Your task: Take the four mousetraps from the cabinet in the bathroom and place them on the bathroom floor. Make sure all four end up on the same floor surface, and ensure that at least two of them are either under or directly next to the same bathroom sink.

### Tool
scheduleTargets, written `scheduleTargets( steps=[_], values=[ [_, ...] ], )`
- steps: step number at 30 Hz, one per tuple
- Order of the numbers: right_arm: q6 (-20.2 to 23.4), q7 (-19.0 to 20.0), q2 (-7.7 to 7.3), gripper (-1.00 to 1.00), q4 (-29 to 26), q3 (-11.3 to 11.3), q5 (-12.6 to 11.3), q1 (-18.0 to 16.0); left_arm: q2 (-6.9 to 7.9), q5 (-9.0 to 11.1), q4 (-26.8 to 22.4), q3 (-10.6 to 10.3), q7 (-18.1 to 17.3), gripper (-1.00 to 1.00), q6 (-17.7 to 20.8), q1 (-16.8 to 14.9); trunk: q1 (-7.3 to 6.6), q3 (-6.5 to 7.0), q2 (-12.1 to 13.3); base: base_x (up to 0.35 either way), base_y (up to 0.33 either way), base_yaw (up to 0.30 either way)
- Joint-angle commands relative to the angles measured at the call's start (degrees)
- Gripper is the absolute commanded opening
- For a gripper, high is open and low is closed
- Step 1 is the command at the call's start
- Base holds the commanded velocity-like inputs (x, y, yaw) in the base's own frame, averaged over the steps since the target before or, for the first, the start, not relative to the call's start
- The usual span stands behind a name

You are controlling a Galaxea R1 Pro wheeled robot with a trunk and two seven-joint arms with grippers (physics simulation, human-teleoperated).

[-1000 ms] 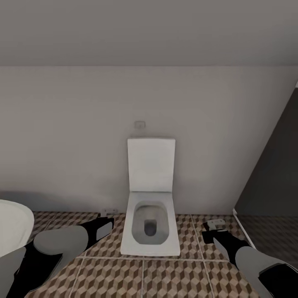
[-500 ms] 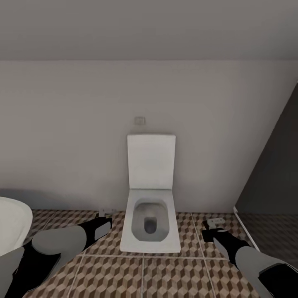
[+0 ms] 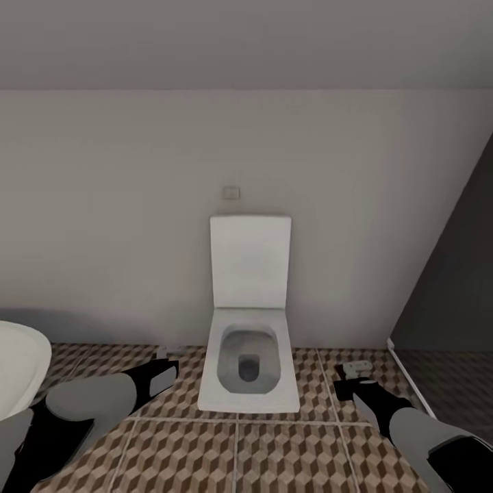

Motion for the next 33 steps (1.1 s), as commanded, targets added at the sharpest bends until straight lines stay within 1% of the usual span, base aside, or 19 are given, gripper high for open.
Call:
scheduleTargets(
  steps=[1,7,33],
  values=[
    [0.0,0.0,0.0,-1.0,0.0,0.0,-0.1,0.0,0.19,-0.1,0.0,0.0,-0.1,-1.0,0.1,0.0,0.23,-0.18,-0.4,0.0,0.0,0.0],
    [0.0,0.0,0.0,-1.0,0.0,0.0,-0.1,0.0,0.49,-0.1,0.0,0.0,-0.1,-1.0,0.0,0.0,1.54,-1.26,-2.8,0.0,0.0,0.0],
    [0.0,0.0,0.0,-1.0,0.0,0.0,-0.2,0.0,0.52,-0.1,0.0,0.0,-0.2,-1.0,0.0,0.0,7.25,-5.93,-13.3,0.0,0.0,0.0]
  ],
)
